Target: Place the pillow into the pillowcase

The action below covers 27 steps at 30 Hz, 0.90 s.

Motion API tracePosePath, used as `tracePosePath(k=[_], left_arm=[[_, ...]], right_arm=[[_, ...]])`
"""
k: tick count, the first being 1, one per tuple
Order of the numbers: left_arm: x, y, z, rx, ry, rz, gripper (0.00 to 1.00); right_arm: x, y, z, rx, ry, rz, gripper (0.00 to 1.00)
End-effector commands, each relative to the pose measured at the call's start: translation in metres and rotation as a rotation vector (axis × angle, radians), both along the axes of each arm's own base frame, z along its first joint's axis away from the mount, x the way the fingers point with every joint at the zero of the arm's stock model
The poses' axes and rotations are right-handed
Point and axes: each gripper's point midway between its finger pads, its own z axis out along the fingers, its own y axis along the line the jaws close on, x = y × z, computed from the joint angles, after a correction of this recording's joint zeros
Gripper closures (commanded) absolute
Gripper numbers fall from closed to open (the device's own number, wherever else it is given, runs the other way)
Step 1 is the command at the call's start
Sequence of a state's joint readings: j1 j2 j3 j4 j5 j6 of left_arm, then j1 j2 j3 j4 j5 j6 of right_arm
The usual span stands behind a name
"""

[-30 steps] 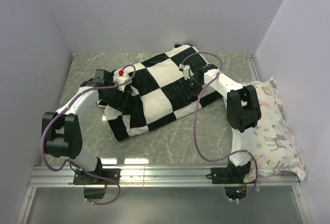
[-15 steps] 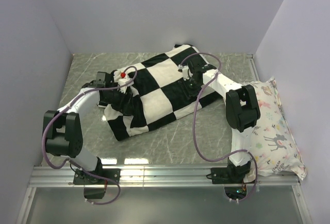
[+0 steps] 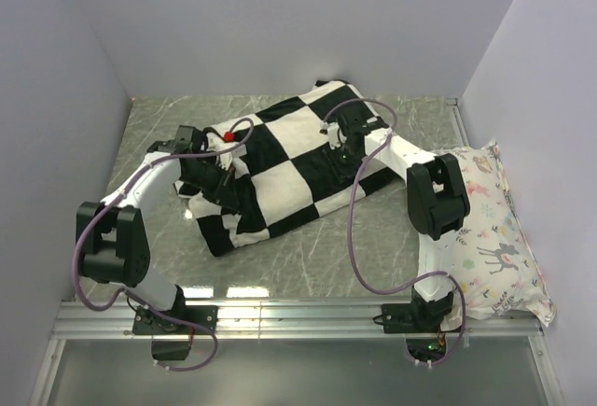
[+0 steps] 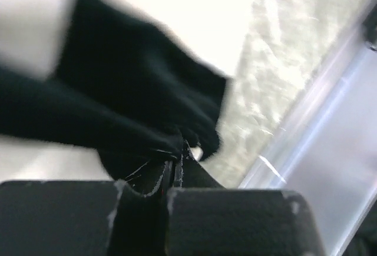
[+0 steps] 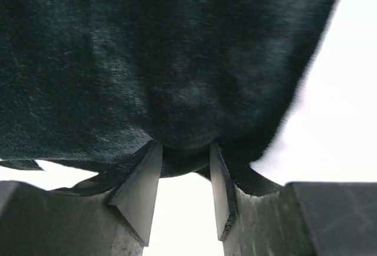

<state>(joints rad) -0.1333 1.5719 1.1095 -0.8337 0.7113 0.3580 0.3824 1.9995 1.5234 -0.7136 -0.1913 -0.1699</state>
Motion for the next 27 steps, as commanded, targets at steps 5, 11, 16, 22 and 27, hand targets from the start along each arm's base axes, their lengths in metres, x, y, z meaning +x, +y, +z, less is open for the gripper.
tracePosePath(k=[5,11,16,22,27], left_arm=[[-0.017,-0.061,0.079,-0.24,-0.07,-0.207,1.0],[0.058,-0.086,0.027,-0.179,-0.029,0.004,0.96],[0.109,-0.058,-0.023,-0.003,-0.036,0.16,0.99],[0.164,0.016,-0.057,0.209,-0.074,0.227,0.97],[0.203,0.069,-0.014,0.199,-0.214,0.257,0.74]], right_arm=[[-0.034,0.034,-0.022,0.018,0.079,0.074,0.57],[-0.042,0.047,-0.014,0.059,0.095,0.082,0.58],[-0.055,0.046,-0.011,0.084,0.118,0.087,0.58],[-0.072,0.07,-0.021,0.127,0.162,0.128,0.58],[-0.081,0.126,-0.003,0.213,0.135,0.225,0.57]])
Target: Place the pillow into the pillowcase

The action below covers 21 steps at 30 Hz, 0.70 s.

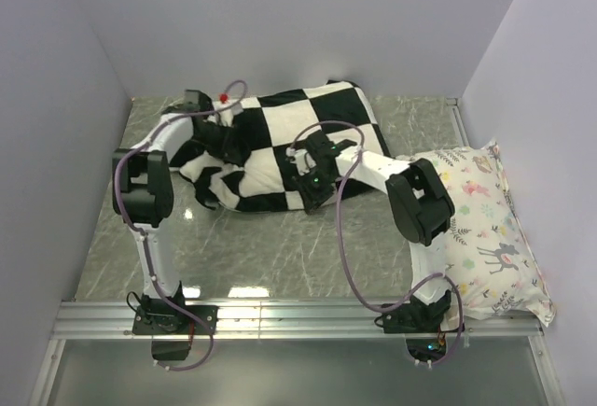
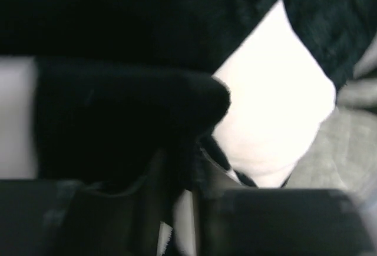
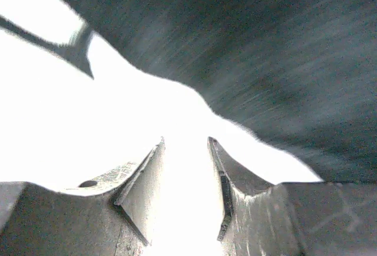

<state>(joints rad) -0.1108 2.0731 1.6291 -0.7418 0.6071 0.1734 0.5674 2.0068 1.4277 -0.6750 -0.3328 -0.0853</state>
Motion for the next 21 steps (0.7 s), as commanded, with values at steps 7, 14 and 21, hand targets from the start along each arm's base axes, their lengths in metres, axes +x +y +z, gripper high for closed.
tracePosePath(k=[7,14,21], left_arm=[[0.028,0.104,0.093,0.134,-0.374,0.016,0.12],[-0.034,0.157,0.109,0.14,-0.409,0.069,0.01],[-0.086,0.212,0.04,0.178,-0.227,0.13,0.01]], right_arm=[[0.01,0.038,0.105,0.224,-0.191,0.044,0.43],[0.044,-0.125,0.131,-0.126,-0.486,-0.142,0.18],[0.055,-0.232,0.083,-0.429,-0.522,-0.154,0.17]])
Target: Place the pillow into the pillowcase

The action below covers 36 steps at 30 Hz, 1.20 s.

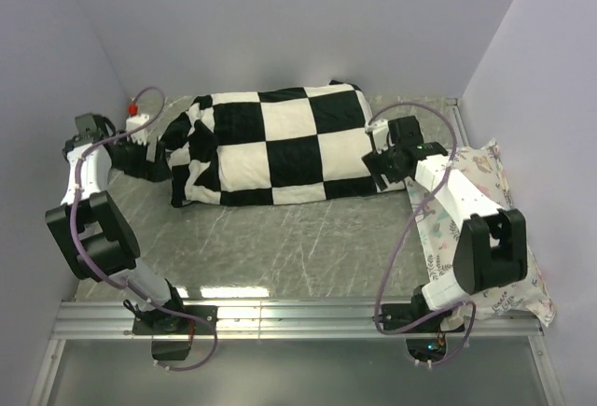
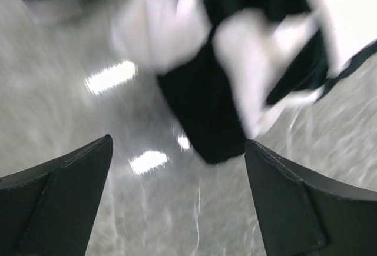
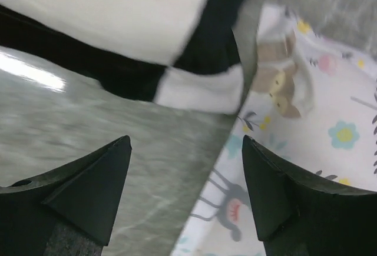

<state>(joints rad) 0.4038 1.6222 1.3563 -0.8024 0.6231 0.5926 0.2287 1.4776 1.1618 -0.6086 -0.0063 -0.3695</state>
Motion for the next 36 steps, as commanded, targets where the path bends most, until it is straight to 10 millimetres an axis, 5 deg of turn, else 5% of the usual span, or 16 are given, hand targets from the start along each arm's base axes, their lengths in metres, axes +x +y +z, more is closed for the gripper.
tracePosePath(k=[1,4,8,16,19,20,22,24,26,28,29,30,31,32,34,36], left_arm=[[-0.032,0.006,-0.048,0.009,0.115,-0.048,0.01],[-0.052,0.007,-0.085,0.048,0.164,-0.049,0.01],[-0.058,0.005,-0.105,0.06,0.166,-0.054,0.01],[-0.039,-0.007,-0.126,0.091,0.132,-0.056,0.01],[-0.018,-0.001,-0.131,0.06,0.115,0.036,0.01],[-0.01,-0.003,-0.125,0.03,0.105,0.053,0.06],[-0.001,-0.005,-0.12,-0.004,0.103,0.059,0.24],[0.002,-0.006,-0.109,-0.031,0.089,0.074,0.77],[0.009,-0.001,-0.078,-0.012,0.03,0.099,1.0],[0.01,0.006,-0.036,0.007,-0.039,0.111,1.0],[0.011,0.011,-0.02,0.016,-0.068,0.119,1.0],[0.009,0.017,-0.005,0.016,-0.093,0.137,1.0],[0.009,0.021,0.026,0.034,-0.143,0.142,1.0],[0.007,0.024,0.042,0.042,-0.168,0.153,1.0],[0.002,0.034,0.092,0.073,-0.275,0.176,1.0],[-0.009,0.04,0.118,0.098,-0.328,0.196,1.0]], right_arm=[[0.013,-0.043,-0.027,-0.204,-0.003,0.017,0.17],[0.025,-0.049,-0.042,-0.232,-0.017,0.024,0.17],[0.036,-0.045,-0.064,-0.244,-0.023,0.044,0.17],[0.059,-0.044,-0.103,-0.272,-0.006,0.043,0.27],[0.06,-0.042,-0.111,-0.261,0.004,0.04,0.49],[0.06,-0.04,-0.111,-0.251,0.006,0.037,0.7],[0.059,-0.039,-0.109,-0.233,0.015,0.032,0.96],[0.059,-0.036,-0.09,-0.192,-0.009,0.015,1.0],[0.062,-0.035,-0.053,-0.124,-0.086,-0.017,1.0],[0.06,-0.037,-0.022,-0.078,-0.129,-0.046,1.0],[0.063,-0.042,0.014,-0.037,-0.206,-0.082,1.0],[0.059,-0.042,0.029,-0.01,-0.224,-0.087,1.0],[0.057,-0.044,0.046,0.01,-0.252,-0.111,1.0],[0.057,-0.047,0.082,0.028,-0.332,-0.123,1.0],[0.048,-0.046,0.114,0.062,-0.387,-0.127,1.0],[0.036,-0.05,0.16,0.079,-0.492,-0.14,1.0]])
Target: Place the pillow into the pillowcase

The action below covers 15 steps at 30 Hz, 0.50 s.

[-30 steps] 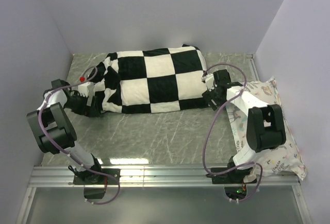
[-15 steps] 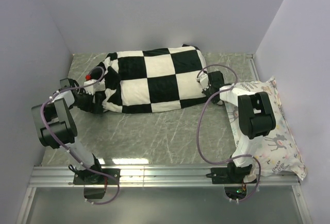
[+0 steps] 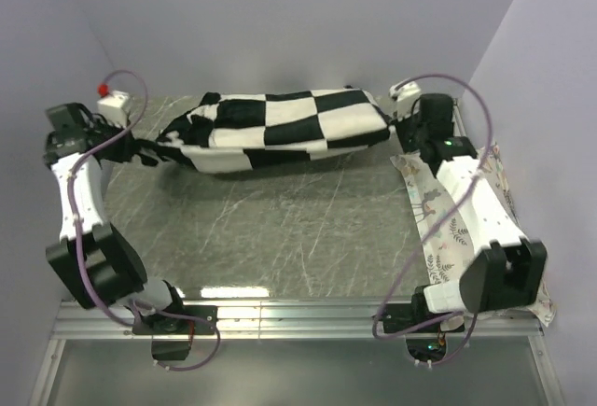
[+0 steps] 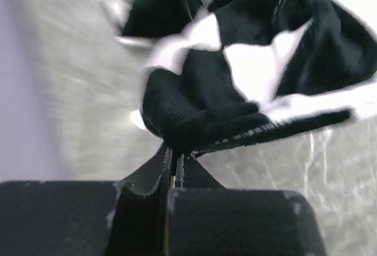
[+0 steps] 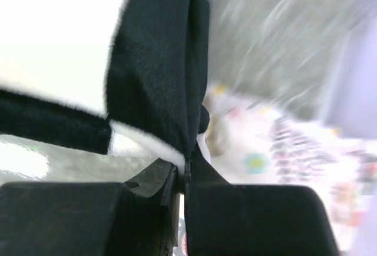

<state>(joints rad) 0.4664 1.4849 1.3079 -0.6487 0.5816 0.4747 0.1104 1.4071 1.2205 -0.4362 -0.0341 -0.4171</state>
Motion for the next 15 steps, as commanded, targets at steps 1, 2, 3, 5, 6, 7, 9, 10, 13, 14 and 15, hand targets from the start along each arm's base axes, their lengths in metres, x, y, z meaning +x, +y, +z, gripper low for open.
tracePosePath(k=[1,2,3,5,6,7,9,10,13,14,15], left_arm=[[-0.02,0.008,0.099,0.091,-0.218,0.04,1.0],[-0.024,0.01,0.114,0.112,-0.256,0.056,1.0],[-0.029,0.016,0.129,0.135,-0.296,0.082,1.0],[-0.045,0.016,0.172,0.179,-0.413,0.127,1.0],[-0.048,0.021,0.194,0.218,-0.488,0.154,1.0],[-0.058,0.017,0.217,0.251,-0.56,0.168,1.0],[-0.062,0.021,0.255,0.292,-0.695,0.219,1.0],[-0.065,0.018,0.269,0.284,-0.743,0.233,1.0],[-0.055,0.029,0.299,0.28,-0.827,0.272,1.0],[-0.049,0.032,0.302,0.249,-0.836,0.286,1.0],[-0.042,0.035,0.303,0.242,-0.836,0.278,1.0]], right_arm=[[-0.018,-0.017,0.1,0.057,-0.223,-0.084,1.0],[-0.028,-0.019,0.136,0.07,-0.306,-0.089,1.0],[-0.034,-0.022,0.152,0.075,-0.34,-0.099,1.0],[-0.051,-0.033,0.203,0.081,-0.467,-0.152,1.0],[-0.056,-0.037,0.222,0.085,-0.52,-0.173,1.0],[-0.06,-0.042,0.238,0.088,-0.565,-0.194,1.0],[-0.068,-0.051,0.274,0.094,-0.676,-0.239,1.0],[-0.068,-0.053,0.282,0.093,-0.699,-0.249,1.0],[-0.05,-0.06,0.288,0.079,-0.727,-0.293,1.0],[-0.035,-0.06,0.276,0.067,-0.699,-0.295,1.0],[-0.027,-0.061,0.271,0.065,-0.689,-0.3,1.0]])
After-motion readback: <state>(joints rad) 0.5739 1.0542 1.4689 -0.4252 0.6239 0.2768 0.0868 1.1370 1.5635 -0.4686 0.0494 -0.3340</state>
